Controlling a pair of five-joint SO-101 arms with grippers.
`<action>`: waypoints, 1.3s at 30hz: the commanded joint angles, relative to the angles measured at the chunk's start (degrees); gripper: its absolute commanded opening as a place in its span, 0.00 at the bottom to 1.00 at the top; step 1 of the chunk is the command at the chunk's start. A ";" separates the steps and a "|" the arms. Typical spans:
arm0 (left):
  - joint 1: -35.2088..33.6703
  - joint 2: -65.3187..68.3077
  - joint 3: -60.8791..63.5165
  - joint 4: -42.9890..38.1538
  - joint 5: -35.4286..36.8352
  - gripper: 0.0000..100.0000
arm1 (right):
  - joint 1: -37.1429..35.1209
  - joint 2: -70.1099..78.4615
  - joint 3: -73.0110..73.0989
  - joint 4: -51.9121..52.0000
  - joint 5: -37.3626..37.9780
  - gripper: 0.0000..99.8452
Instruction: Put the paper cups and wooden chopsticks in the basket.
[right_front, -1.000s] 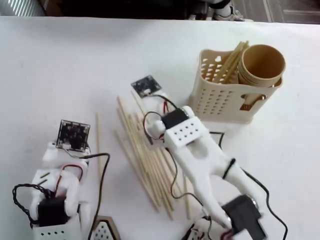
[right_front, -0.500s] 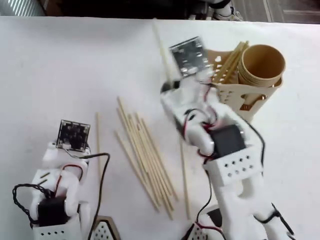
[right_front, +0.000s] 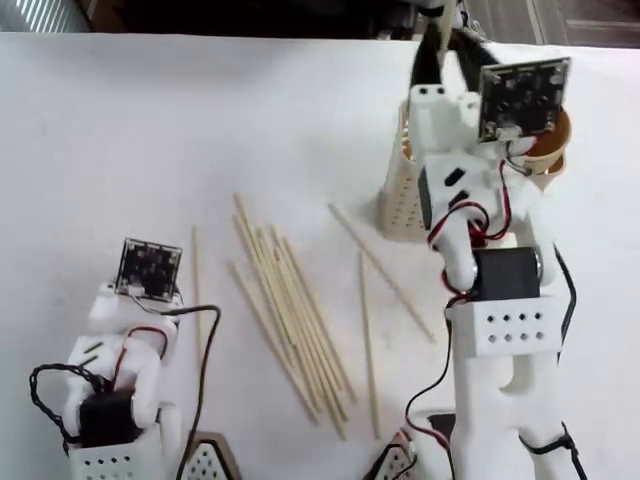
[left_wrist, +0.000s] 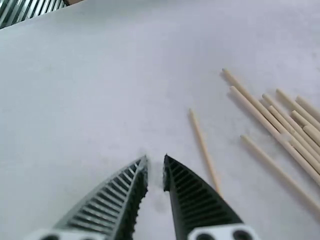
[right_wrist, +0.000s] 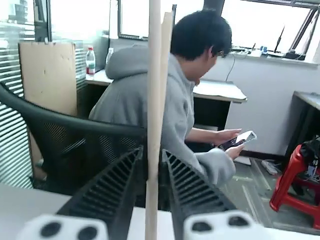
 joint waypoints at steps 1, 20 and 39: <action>-0.22 -0.31 -0.26 -1.23 -0.62 0.07 | 2.24 0.84 -2.46 -4.26 0.62 0.02; -0.13 -0.31 -0.26 -1.23 -0.62 0.07 | 5.32 2.68 3.87 5.32 0.09 0.14; 0.66 0.04 -13.01 1.41 -2.90 0.08 | -8.66 -3.12 4.22 55.25 0.09 0.02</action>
